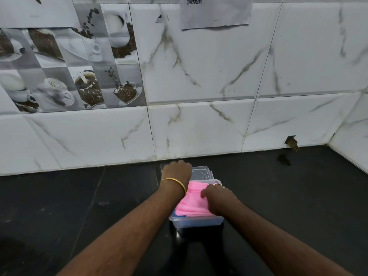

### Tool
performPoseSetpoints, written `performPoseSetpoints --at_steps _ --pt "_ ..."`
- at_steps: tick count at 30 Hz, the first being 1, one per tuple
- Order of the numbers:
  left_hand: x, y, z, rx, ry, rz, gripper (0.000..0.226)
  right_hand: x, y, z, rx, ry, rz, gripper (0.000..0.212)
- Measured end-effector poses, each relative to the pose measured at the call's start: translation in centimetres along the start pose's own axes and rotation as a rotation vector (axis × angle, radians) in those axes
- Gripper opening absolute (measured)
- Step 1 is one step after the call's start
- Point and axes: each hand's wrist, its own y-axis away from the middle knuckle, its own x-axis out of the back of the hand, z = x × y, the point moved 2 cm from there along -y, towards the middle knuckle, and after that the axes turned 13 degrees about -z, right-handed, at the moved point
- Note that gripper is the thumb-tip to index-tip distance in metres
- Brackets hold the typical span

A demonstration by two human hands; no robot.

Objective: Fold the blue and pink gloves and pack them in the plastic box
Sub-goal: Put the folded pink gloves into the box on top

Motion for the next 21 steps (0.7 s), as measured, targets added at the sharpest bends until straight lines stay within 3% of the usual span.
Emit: performPoseSetpoints --at_steps 2,4,8,16,21 --pt "-0.2 -0.1 0.7 -0.127 -0.067 -0.047 0.043 0.1 0.1 0.0 0.003 0.01 0.0 0.042" --pt "-0.9 -0.2 1.0 -0.215 -0.047 -0.2 0.033 0.2 0.2 0.0 0.003 0.019 0.006 0.042" --pt "-2.4 -1.0 0.4 -0.234 0.011 -0.456 0.034 0.3 0.3 -0.2 -0.006 0.035 -0.013 0.044" --pt "-3.6 -1.0 1.9 -0.223 -0.028 -0.487 0.042 3.3 -0.7 0.8 0.034 -0.094 -0.279 0.068" --pt "-3.5 -1.1 2.4 -0.217 -0.031 -0.549 0.044 3.1 -1.3 1.0 0.02 -0.008 -0.319 0.081"
